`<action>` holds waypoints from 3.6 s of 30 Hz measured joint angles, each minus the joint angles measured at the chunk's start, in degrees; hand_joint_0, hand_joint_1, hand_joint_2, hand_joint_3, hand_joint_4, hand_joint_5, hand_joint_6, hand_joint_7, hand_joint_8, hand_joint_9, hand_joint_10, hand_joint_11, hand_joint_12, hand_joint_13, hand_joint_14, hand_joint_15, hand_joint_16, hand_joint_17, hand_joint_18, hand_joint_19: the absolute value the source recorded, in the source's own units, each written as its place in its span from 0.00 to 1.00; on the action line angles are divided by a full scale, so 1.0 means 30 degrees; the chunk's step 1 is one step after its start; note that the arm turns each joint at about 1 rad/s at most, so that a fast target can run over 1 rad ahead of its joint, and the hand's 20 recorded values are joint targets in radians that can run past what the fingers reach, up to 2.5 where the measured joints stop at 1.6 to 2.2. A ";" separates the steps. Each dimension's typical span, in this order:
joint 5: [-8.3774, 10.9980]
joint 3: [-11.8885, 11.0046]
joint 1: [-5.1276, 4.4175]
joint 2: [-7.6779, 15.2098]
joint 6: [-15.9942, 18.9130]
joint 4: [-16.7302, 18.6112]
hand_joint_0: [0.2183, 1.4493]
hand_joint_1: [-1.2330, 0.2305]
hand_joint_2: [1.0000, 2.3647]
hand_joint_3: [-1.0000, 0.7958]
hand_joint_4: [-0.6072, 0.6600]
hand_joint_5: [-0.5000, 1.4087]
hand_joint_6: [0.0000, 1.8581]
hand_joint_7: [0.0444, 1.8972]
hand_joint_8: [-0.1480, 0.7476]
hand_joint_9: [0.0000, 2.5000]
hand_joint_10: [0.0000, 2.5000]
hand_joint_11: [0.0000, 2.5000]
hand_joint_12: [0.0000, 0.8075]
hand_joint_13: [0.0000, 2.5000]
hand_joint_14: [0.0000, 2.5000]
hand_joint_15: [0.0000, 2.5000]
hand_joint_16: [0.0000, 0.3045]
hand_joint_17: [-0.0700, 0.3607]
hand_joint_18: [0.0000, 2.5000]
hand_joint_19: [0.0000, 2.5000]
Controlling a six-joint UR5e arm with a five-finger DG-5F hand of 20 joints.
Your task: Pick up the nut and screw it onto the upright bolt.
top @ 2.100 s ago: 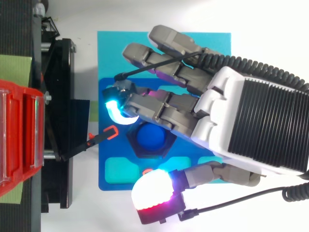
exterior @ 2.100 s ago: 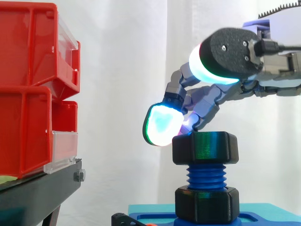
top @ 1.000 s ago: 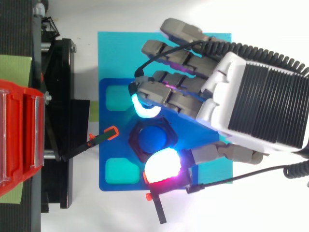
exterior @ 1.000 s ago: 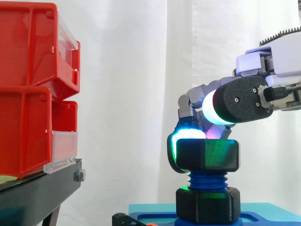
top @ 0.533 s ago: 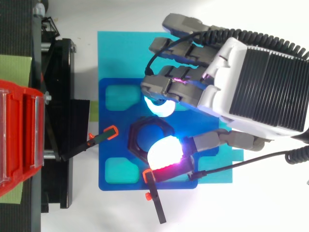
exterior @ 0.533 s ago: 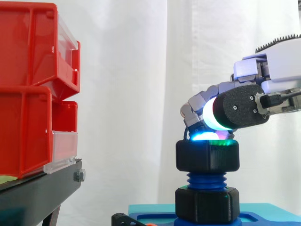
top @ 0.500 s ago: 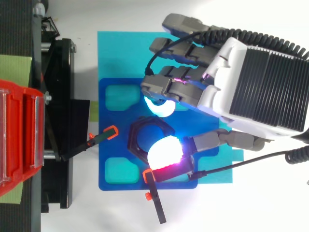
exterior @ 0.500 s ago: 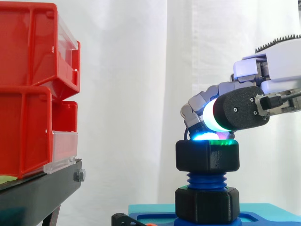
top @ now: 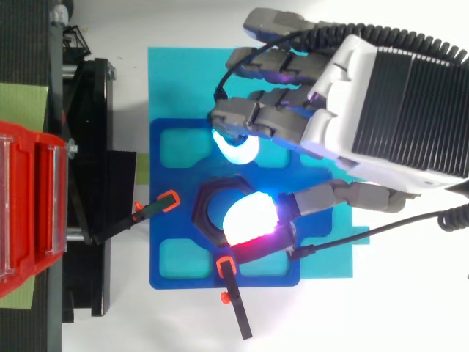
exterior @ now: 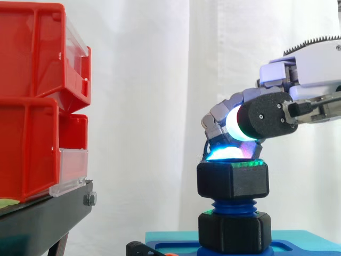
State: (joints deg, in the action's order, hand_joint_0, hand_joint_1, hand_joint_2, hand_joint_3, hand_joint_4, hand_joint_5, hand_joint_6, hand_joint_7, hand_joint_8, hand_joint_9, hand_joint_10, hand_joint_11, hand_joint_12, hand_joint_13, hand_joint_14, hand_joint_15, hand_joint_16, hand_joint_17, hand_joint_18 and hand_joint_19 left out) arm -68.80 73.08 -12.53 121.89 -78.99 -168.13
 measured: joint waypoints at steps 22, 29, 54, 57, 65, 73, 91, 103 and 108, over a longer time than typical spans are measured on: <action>-0.2432 -0.0528 0.0151 0.0095 -0.0634 0.1975 0.20 0.81 0.00 0.28 0.59 0.16 0.27 0.31 0.39 0.15 0.00 0.00 0.42 0.04 0.00 0.00 0.18 0.45 0.00 0.00; -0.2780 -0.0506 -0.0132 0.0787 0.0023 0.2583 0.21 0.83 0.00 0.28 0.59 0.16 0.27 0.32 0.40 0.14 0.00 0.00 0.42 0.03 0.00 0.00 0.18 0.45 0.00 0.00; -0.2928 -0.0505 -0.0019 0.0854 -0.0542 0.0994 0.22 0.81 0.00 0.28 0.65 0.20 0.27 0.52 0.44 0.18 0.00 0.00 0.42 0.06 0.00 0.00 0.17 0.43 0.00 0.00; -0.2933 -0.0506 0.0060 0.0854 -0.0558 0.0950 0.23 0.80 0.00 0.28 0.65 0.20 0.27 0.55 0.44 0.18 0.00 0.00 0.42 0.07 0.00 0.00 0.16 0.42 0.00 0.00; -0.2956 -0.0501 0.0384 0.0853 -0.0589 0.0770 0.23 0.78 0.00 0.28 0.64 0.22 0.27 0.65 0.45 0.20 0.00 0.00 0.41 0.08 0.00 0.00 0.16 0.41 0.00 0.00; -0.3161 -0.0504 0.0730 0.0853 -0.0593 0.0503 0.24 0.73 0.00 0.28 0.63 0.25 0.27 0.80 0.47 0.26 0.00 0.00 0.38 0.12 0.00 0.00 0.14 0.38 0.01 0.00; -0.3874 -0.0511 0.1236 0.0803 -0.0596 0.0378 0.25 0.68 0.00 0.28 0.50 0.29 0.32 0.67 0.36 0.47 0.00 0.00 0.24 0.27 0.00 0.00 0.08 0.28 0.17 0.00; -0.4061 -0.0542 0.1670 0.0469 -0.0688 0.0073 0.24 0.72 0.00 0.28 0.52 0.29 0.27 0.78 0.41 0.53 0.00 0.01 0.24 0.30 0.00 0.00 0.07 0.28 0.19 0.00; -0.4148 -0.0624 0.1926 0.0062 -0.1087 -0.0512 0.23 0.74 0.00 0.28 0.62 0.26 0.27 0.64 0.43 0.48 0.00 0.02 0.28 0.27 0.00 0.00 0.09 0.30 0.15 0.00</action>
State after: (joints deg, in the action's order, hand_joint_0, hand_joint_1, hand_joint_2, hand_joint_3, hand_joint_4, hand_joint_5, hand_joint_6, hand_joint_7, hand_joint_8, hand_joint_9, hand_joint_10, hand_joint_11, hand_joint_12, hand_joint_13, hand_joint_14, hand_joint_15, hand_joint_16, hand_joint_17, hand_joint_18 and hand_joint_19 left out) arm -81.24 71.20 -6.75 122.08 -82.25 -169.67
